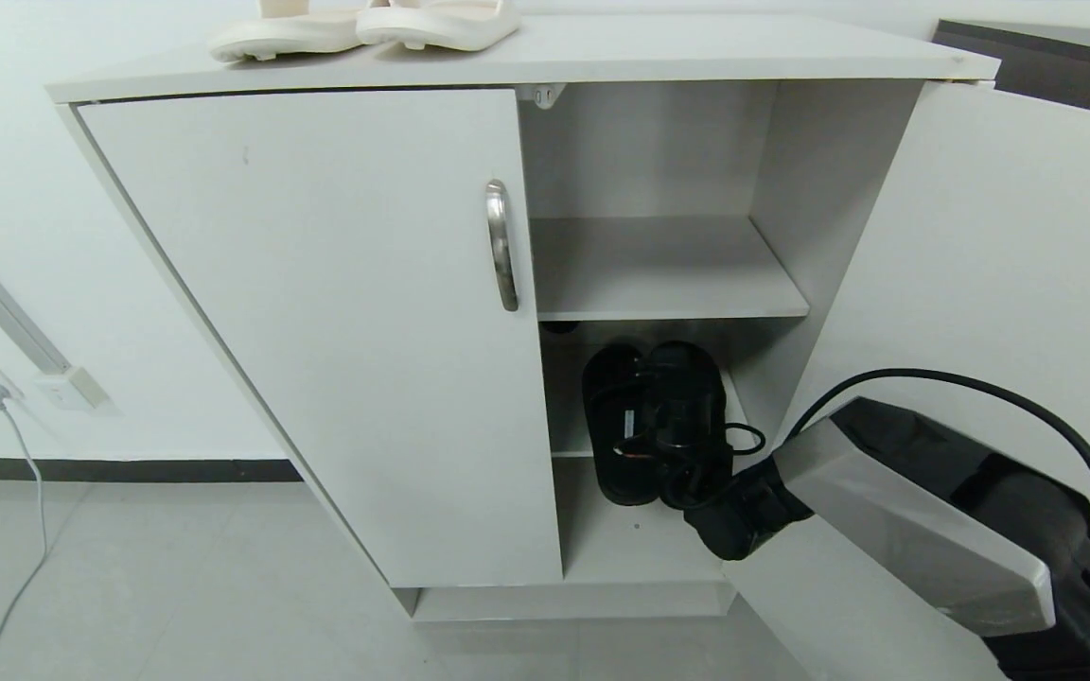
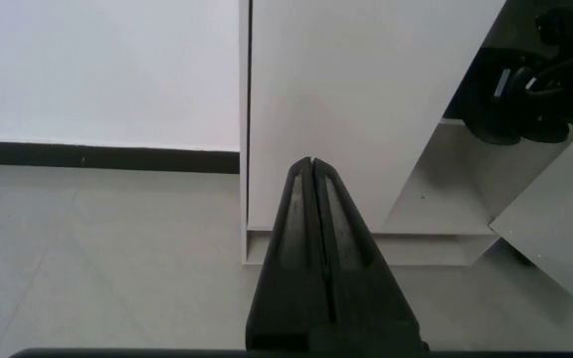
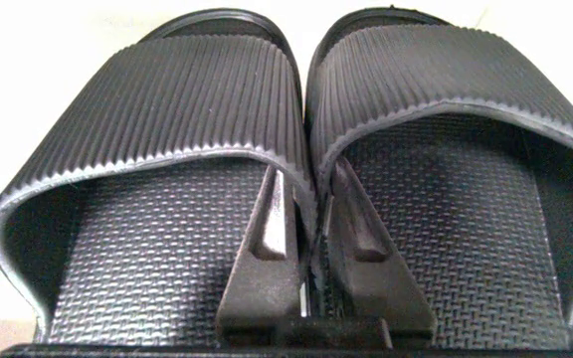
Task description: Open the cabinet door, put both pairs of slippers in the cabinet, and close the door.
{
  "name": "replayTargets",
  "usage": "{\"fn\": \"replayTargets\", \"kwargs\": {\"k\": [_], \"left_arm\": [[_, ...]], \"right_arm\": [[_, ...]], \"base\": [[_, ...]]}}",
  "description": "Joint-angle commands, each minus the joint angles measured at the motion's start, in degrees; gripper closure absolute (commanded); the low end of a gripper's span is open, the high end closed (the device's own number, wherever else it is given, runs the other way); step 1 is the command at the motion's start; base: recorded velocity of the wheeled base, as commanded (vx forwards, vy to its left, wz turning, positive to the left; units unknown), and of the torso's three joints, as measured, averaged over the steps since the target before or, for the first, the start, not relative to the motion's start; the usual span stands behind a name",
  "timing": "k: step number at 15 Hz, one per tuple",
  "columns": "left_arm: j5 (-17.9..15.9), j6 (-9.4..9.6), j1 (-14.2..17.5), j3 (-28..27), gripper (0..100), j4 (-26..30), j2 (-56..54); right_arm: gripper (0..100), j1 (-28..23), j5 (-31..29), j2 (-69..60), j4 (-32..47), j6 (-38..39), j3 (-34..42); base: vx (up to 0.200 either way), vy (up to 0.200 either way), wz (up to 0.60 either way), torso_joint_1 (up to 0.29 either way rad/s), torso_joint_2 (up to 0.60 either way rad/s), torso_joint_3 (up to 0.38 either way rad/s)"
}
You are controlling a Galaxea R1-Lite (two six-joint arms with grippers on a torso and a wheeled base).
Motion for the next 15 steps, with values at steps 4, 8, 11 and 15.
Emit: {"fn": "replayTargets", "kwargs": {"k": [4,8,11,15], "left_arm": [[0.02,-0.06,0.01,0.01,100,0.00,0.08],[0.02,-0.06,0.01,0.01,100,0.00,-0.01],[0.02,-0.06,0.01,0.01,100,0.00,0.08],[0.02,-0.06,0.01,0.01,100,0.00,0.08]], "right_arm": [[100,-0.54,0.11,0.43,4.15,-0.03,-4.83],[100,-1.41,0.63,1.92,9.08,0.15,-9.84],[100,-1.77,1.25,3.15,9.69,0.15,-11.42],[100,-1.85,1.42,3.94,9.78,0.15,-11.86]], "base": [[0.000,0.000,0.00,0.000,0.00,0.000],[0.000,0.000,0.00,0.000,0.00,0.000],[0.000,0.000,0.00,0.000,0.00,0.000],[0.000,0.000,0.00,0.000,0.00,0.000]]}}
